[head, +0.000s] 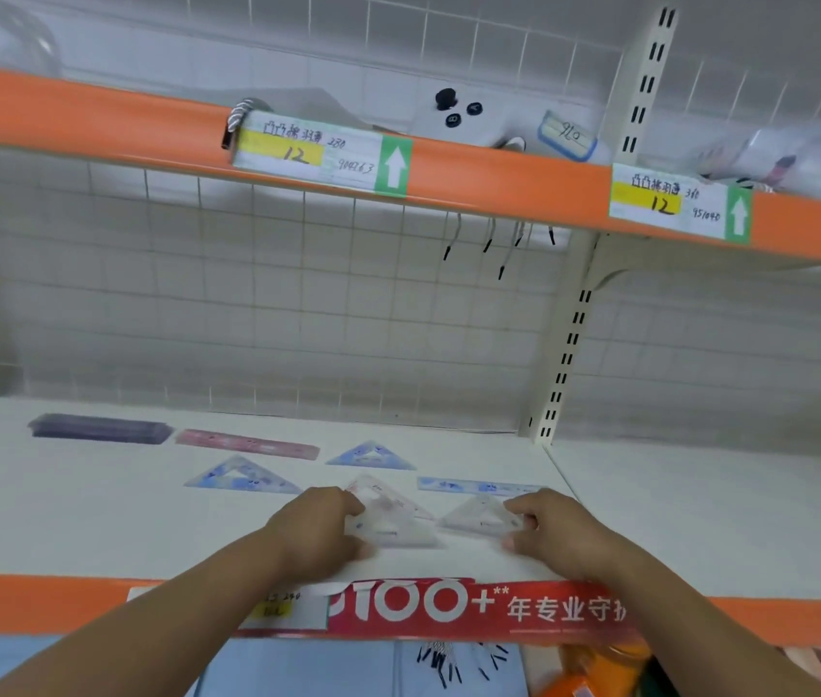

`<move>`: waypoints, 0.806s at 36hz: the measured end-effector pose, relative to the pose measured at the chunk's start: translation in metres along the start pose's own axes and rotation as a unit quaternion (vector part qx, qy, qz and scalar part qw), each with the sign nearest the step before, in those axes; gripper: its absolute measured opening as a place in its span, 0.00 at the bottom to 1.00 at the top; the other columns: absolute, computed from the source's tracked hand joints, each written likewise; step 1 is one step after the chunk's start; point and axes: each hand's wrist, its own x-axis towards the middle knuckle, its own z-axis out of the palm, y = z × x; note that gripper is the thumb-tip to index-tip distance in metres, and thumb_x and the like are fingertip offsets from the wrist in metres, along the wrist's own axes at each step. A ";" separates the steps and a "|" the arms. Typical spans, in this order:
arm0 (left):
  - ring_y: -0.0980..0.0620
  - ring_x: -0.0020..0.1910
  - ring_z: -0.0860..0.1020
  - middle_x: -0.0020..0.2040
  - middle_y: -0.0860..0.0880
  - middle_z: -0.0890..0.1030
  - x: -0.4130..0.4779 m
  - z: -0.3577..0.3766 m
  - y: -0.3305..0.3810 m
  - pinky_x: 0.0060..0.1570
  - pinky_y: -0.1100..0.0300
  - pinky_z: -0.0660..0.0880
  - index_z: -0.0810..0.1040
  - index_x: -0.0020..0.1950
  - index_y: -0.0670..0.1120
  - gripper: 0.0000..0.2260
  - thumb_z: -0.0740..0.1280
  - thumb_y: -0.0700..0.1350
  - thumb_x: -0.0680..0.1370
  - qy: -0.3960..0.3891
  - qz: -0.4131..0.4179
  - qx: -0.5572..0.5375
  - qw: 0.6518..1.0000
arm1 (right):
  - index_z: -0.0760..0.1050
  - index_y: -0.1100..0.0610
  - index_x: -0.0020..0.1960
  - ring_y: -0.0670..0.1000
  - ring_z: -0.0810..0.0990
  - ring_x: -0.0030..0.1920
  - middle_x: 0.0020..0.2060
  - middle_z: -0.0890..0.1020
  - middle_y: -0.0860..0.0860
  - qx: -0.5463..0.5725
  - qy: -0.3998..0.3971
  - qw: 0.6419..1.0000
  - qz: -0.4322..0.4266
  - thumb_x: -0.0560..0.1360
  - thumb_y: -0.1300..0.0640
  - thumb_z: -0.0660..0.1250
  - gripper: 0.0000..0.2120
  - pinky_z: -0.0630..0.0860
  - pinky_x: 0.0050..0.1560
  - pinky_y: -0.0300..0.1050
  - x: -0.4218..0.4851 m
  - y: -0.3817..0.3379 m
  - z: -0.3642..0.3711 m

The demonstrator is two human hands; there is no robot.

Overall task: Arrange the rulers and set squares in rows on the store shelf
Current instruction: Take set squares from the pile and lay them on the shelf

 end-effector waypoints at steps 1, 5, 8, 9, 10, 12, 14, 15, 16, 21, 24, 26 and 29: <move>0.52 0.65 0.72 0.69 0.52 0.73 0.002 0.002 0.000 0.65 0.59 0.68 0.69 0.72 0.51 0.26 0.68 0.56 0.76 -0.004 0.000 0.001 1.000 | 0.78 0.47 0.51 0.47 0.74 0.41 0.38 0.72 0.43 0.006 0.000 1.000 -0.005 0.76 0.50 0.67 0.04 0.71 0.45 0.42 0.001 0.003 -0.001; 0.52 0.63 0.73 0.67 0.52 0.74 0.010 0.005 0.000 0.63 0.60 0.70 0.73 0.69 0.52 0.24 0.69 0.56 0.74 -0.016 0.004 -0.001 1.000 | 0.76 0.45 0.42 0.42 0.71 0.33 0.34 0.73 0.44 0.015 -0.019 1.000 0.000 0.76 0.50 0.68 0.04 0.66 0.35 0.36 0.006 0.020 0.001; 0.52 0.63 0.74 0.67 0.52 0.75 0.012 0.005 0.001 0.63 0.60 0.70 0.74 0.68 0.51 0.22 0.69 0.55 0.75 -0.024 0.002 0.003 1.000 | 0.78 0.47 0.53 0.41 0.72 0.34 0.34 0.73 0.43 0.025 -0.029 0.999 0.011 0.75 0.50 0.69 0.07 0.65 0.33 0.35 0.010 0.028 0.003; 0.52 0.63 0.74 0.67 0.52 0.75 0.012 0.005 0.001 0.63 0.60 0.70 0.74 0.68 0.51 0.22 0.69 0.54 0.75 -0.025 0.004 0.006 1.000 | 0.78 0.48 0.57 0.41 0.72 0.35 0.35 0.72 0.42 0.029 -0.029 0.999 0.016 0.75 0.50 0.69 0.10 0.65 0.34 0.35 0.011 0.030 0.004; 0.52 0.63 0.73 0.67 0.52 0.75 0.012 0.004 0.001 0.63 0.60 0.69 0.74 0.68 0.51 0.21 0.68 0.54 0.76 -0.026 0.006 0.010 1.000 | 0.77 0.49 0.59 0.41 0.72 0.36 0.35 0.72 0.42 0.029 -0.032 0.999 0.021 0.75 0.50 0.69 0.13 0.66 0.34 0.34 0.012 0.031 0.005; 0.53 0.64 0.73 0.67 0.53 0.74 0.013 0.003 0.000 0.64 0.60 0.69 0.74 0.68 0.51 0.22 0.68 0.54 0.76 -0.027 0.006 0.015 0.999 | 0.77 0.51 0.62 0.41 0.74 0.38 0.37 0.74 0.41 0.033 -0.039 0.998 0.027 0.75 0.50 0.69 0.16 0.69 0.36 0.35 0.013 0.033 0.006; 0.53 0.64 0.73 0.67 0.53 0.74 0.013 0.001 -0.002 0.64 0.60 0.68 0.74 0.68 0.51 0.22 0.68 0.54 0.76 -0.029 0.008 0.018 0.999 | 0.76 0.52 0.64 0.44 0.78 0.42 0.43 0.79 0.44 0.040 -0.048 0.998 0.032 0.74 0.51 0.70 0.19 0.74 0.43 0.36 0.014 0.034 0.007; 0.53 0.64 0.73 0.67 0.53 0.74 0.013 0.001 -0.003 0.64 0.60 0.68 0.74 0.68 0.51 0.22 0.68 0.54 0.76 -0.029 0.009 0.018 0.999 | 0.75 0.52 0.66 0.45 0.79 0.44 0.48 0.80 0.46 0.044 -0.051 0.997 0.036 0.74 0.51 0.71 0.21 0.76 0.46 0.38 0.015 0.035 0.009; 0.53 0.64 0.73 0.67 0.53 0.74 0.012 0.001 -0.003 0.64 0.61 0.68 0.74 0.68 0.51 0.22 0.69 0.54 0.75 -0.030 0.010 0.017 0.999 | 0.73 0.52 0.67 0.45 0.79 0.46 0.52 0.80 0.47 0.048 -0.054 0.997 0.041 0.73 0.51 0.71 0.23 0.76 0.49 0.39 0.016 0.035 0.010; 0.53 0.63 0.73 0.67 0.53 0.74 0.012 0.003 -0.006 0.63 0.61 0.69 0.74 0.68 0.52 0.25 0.71 0.56 0.73 -0.032 0.007 0.008 0.999 | 0.73 0.52 0.68 0.44 0.80 0.45 0.53 0.80 0.47 0.067 -0.071 0.995 0.037 0.74 0.53 0.71 0.23 0.77 0.49 0.38 0.017 0.037 0.010; 0.53 0.64 0.73 0.68 0.53 0.74 0.012 0.004 -0.008 0.64 0.59 0.69 0.74 0.68 0.52 0.26 0.72 0.57 0.72 -0.032 0.006 -0.003 0.999 | 0.72 0.51 0.69 0.45 0.82 0.47 0.56 0.80 0.48 0.080 -0.080 0.993 0.043 0.73 0.53 0.72 0.26 0.78 0.54 0.42 0.015 0.039 0.010; 0.52 0.64 0.73 0.68 0.53 0.74 0.011 0.005 -0.008 0.64 0.58 0.70 0.74 0.68 0.52 0.27 0.73 0.57 0.71 -0.032 0.006 -0.009 0.999 | 0.70 0.51 0.70 0.45 0.82 0.48 0.57 0.80 0.49 0.090 -0.082 0.991 0.050 0.72 0.52 0.73 0.28 0.79 0.56 0.45 0.014 0.040 0.010; 0.52 0.64 0.73 0.67 0.53 0.74 0.011 0.005 -0.010 0.65 0.57 0.70 0.75 0.68 0.52 0.27 0.73 0.58 0.70 -0.032 0.008 -0.010 0.999 | 0.69 0.52 0.71 0.46 0.82 0.48 0.58 0.79 0.49 0.102 -0.080 0.990 0.054 0.71 0.52 0.74 0.30 0.79 0.57 0.45 0.013 0.040 0.011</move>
